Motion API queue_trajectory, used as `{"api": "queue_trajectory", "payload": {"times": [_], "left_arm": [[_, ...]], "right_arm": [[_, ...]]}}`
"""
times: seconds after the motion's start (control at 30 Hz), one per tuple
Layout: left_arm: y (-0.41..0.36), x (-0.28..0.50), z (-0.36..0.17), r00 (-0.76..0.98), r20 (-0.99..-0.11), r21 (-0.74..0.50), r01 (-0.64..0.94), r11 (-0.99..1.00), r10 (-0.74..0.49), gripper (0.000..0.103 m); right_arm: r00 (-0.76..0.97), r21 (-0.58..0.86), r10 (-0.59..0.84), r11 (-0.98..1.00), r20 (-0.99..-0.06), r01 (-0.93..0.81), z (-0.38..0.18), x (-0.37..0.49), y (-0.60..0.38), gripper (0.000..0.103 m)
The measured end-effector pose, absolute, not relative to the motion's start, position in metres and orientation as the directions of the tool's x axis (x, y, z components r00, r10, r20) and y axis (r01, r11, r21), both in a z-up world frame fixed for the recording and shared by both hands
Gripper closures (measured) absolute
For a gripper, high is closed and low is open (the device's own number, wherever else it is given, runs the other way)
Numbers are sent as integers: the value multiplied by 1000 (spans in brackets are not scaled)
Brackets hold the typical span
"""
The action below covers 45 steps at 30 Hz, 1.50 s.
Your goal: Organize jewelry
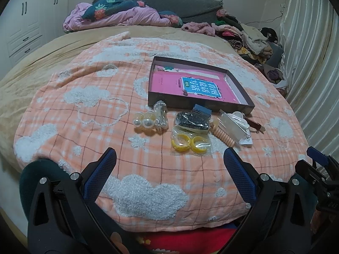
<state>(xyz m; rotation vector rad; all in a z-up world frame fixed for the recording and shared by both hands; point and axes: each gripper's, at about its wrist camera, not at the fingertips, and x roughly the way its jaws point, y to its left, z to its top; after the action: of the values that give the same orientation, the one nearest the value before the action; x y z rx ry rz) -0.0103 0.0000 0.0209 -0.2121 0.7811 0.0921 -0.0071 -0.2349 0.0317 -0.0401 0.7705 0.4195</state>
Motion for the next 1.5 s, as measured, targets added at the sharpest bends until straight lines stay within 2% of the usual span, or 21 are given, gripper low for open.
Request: {"api": "queue_trajectory", "payload": {"times": [1.5], "left_arm": [[-9,-6,22,710,-705,-145,-139,980,-4,9]], "right_arm": [[622,121,372,905,-689,-407,31,5,-225,4]]}}
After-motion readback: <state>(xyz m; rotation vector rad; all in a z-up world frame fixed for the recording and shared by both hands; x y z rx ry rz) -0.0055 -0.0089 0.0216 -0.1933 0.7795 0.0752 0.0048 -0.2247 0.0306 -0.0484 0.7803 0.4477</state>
